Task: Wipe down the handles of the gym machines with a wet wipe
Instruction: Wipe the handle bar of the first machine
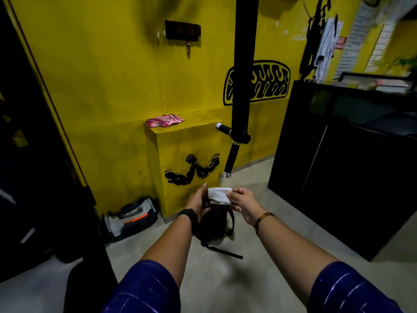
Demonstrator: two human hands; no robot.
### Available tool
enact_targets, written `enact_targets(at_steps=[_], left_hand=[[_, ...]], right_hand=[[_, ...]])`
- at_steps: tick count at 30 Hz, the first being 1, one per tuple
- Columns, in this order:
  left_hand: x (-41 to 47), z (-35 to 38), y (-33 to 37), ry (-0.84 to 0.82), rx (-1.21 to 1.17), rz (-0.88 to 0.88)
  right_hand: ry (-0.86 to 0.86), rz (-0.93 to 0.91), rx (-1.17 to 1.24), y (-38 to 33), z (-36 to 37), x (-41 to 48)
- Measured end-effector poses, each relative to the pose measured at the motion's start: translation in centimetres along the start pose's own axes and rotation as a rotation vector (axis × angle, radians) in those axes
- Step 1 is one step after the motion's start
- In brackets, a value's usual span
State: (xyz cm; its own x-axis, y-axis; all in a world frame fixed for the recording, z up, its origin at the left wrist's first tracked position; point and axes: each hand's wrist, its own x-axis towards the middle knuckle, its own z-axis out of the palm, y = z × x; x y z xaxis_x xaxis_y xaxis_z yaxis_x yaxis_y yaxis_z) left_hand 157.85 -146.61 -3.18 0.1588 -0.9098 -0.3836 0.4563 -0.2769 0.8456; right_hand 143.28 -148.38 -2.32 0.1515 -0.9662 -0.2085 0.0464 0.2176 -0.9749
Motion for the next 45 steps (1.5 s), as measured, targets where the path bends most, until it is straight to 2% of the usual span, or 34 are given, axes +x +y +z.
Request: enact_targets(at_steps=[7, 10, 14, 16, 18, 21, 23, 24, 26, 28, 30, 32, 35, 38, 41, 43, 45], left_hand=[[7.4, 1.8, 2.3, -0.001, 0.114, 0.127], [10.6, 3.2, 3.8, -0.012, 0.200, 0.190], [13.5, 6.0, 4.6, -0.147, 0.311, 0.216], [15.0, 7.2, 5.0, -0.177, 0.352, 0.225], [16.6, 8.4, 5.6, -0.108, 0.379, 0.256], [17.6, 9.9, 6.6, 0.169, 0.371, 0.358], [18.0, 10.2, 7.0, 0.264, 0.369, 0.510], [18.1, 10.0, 7.2, 0.288, 0.521, 0.626], [19.9, 8.8, 7.4, 0.233, 0.959, 0.911], [22.6, 7.4, 8.4, 0.219, 1.339, 1.312], [24.0, 7.2, 10.1, 0.103, 1.682, 1.682], [24.9, 7.7, 11.8, -0.049, 1.889, 1.920], [26.0, 9.6, 14.1, -0.134, 1.943, 2.110], [27.6, 11.9, 16.3, -0.201, 1.904, 2.243], [29.1, 12.9, 18.1, -0.263, 1.807, 2.314], [30.3, 12.7, 18.7, -0.312, 1.721, 2.385], [31.1, 12.9, 18.9, -0.357, 1.662, 2.454]], right_hand=[[0.004, 0.021, -0.006, -2.2, -0.8, 8.1], [-0.004, 0.018, 0.088, -3.8, -1.5, 11.1], [-0.208, -0.002, 0.232, -5.2, -3.5, 14.3], [-0.222, -0.027, 0.204, -5.4, -4.4, 16.0], [-0.192, -0.051, 0.161, -5.7, -5.1, 17.5], [-0.109, -0.052, 0.171, -6.0, -5.4, 19.5], [-0.072, -0.051, 0.217, -6.0, -5.7, 20.6], [-0.063, -0.058, 0.221, -6.2, -5.7, 20.9], [-0.052, -0.083, 0.214, -6.4, -5.7, 21.5], [-0.059, -0.114, 0.192, -6.9, -5.4, 21.7], [-0.078, -0.129, 0.153, -7.2, -5.2, 21.9], [-0.084, -0.127, 0.100, -7.1, -4.9, 22.2], [-0.034, -0.142, 0.079, -6.9, -4.7, 22.2], [0.142, -0.309, -0.136, -6.7, -4.8, 22.7], [0.313, -0.703, -0.709, -6.4, -5.4, 22.8], [0.314, -1.003, -1.029, -6.0, -5.4, 23.0], [0.254, -1.224, -1.244, -5.2, -5.6, 23.3]])
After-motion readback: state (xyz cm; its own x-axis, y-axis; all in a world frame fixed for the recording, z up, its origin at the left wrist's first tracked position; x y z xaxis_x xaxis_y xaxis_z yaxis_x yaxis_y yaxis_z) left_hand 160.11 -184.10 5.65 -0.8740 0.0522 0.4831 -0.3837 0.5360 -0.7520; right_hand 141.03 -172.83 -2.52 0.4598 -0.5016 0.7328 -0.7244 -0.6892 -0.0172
